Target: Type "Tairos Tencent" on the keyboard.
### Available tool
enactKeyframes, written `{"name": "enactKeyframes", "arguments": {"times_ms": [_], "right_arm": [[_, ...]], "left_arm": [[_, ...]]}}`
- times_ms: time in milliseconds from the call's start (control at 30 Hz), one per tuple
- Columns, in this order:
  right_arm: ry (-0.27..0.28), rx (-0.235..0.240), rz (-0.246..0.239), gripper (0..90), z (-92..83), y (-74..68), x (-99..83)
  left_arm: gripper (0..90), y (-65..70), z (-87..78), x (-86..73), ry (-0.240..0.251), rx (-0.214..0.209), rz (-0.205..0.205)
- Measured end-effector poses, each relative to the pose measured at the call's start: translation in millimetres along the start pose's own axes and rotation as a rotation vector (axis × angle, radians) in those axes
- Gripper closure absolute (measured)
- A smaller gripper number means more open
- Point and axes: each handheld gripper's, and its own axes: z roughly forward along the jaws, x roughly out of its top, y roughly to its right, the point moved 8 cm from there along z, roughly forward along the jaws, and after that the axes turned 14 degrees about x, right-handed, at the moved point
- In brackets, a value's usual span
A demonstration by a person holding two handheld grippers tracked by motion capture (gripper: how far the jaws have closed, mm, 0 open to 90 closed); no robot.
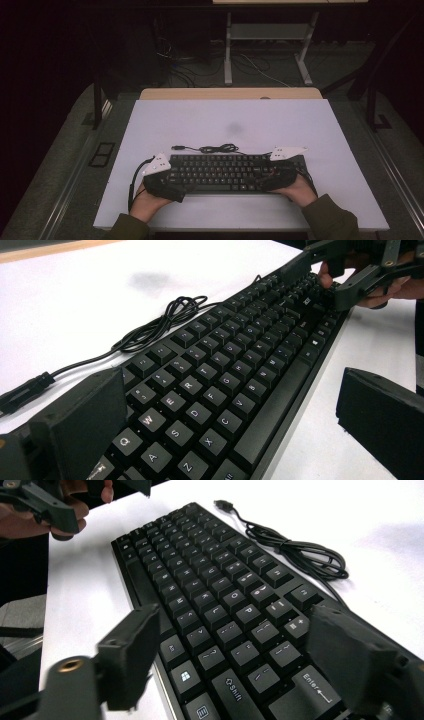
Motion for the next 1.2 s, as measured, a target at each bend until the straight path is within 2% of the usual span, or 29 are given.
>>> {"name": "enactKeyframes", "arguments": {"times_ms": [33, 133, 367, 567, 600, 633, 767, 833, 867, 1200], "right_arm": [[0.0, 0.0, 0.0, 23.1, 0.0, 0.0, 0.0], [-0.022, -0.003, 0.006, 31.7, 0.4, 0.7, -2.6], [-0.048, 0.005, 0.005, 43.3, 1.6, -0.2, -5.7], [-0.069, -0.012, -0.016, 62.9, 1.5, -1.9, -6.0], [-0.076, -0.017, -0.023, 69.2, 0.8, -2.1, -5.9], [-0.076, -0.017, -0.023, 69.2, 0.8, -2.1, -5.9], [-0.104, -0.009, -0.024, 82.6, 1.1, -2.3, -8.8], [-0.111, -0.007, -0.026, 84.3, 1.2, -2.6, -9.3], [-0.122, -0.009, -0.031, 88.7, 1.5, -2.4, -10.3], [-0.176, -0.011, -0.034, 89.3, 4.5, -1.8, -16.6]], "left_arm": [[0.0, 0.0, 0.0, 0.0, 0.0, 0.0, 0.0], [0.0, -0.2, 0.1, -0.1, 0.001, 0.0, -0.002], [0.0, -0.6, 0.3, -0.3, 0.001, 0.0, -0.008], [0.0, -0.9, 0.8, -0.7, 0.0, -0.001, -0.007], [0.0, -1.0, 0.9, -0.7, 0.0, -0.001, -0.007], [0.0, -0.9, 1.0, -0.8, 0.0, -0.001, -0.007], [0.0, -0.7, 1.5, -1.0, -0.001, -0.001, -0.007], [0.0, -0.5, 1.5, -0.9, -0.001, -0.002, -0.008], [0.0, -0.5, 1.5, -0.9, -0.001, -0.001, -0.008], [0.0, -0.5, 2.4, -1.1, -0.001, -0.001, -0.013]]}}
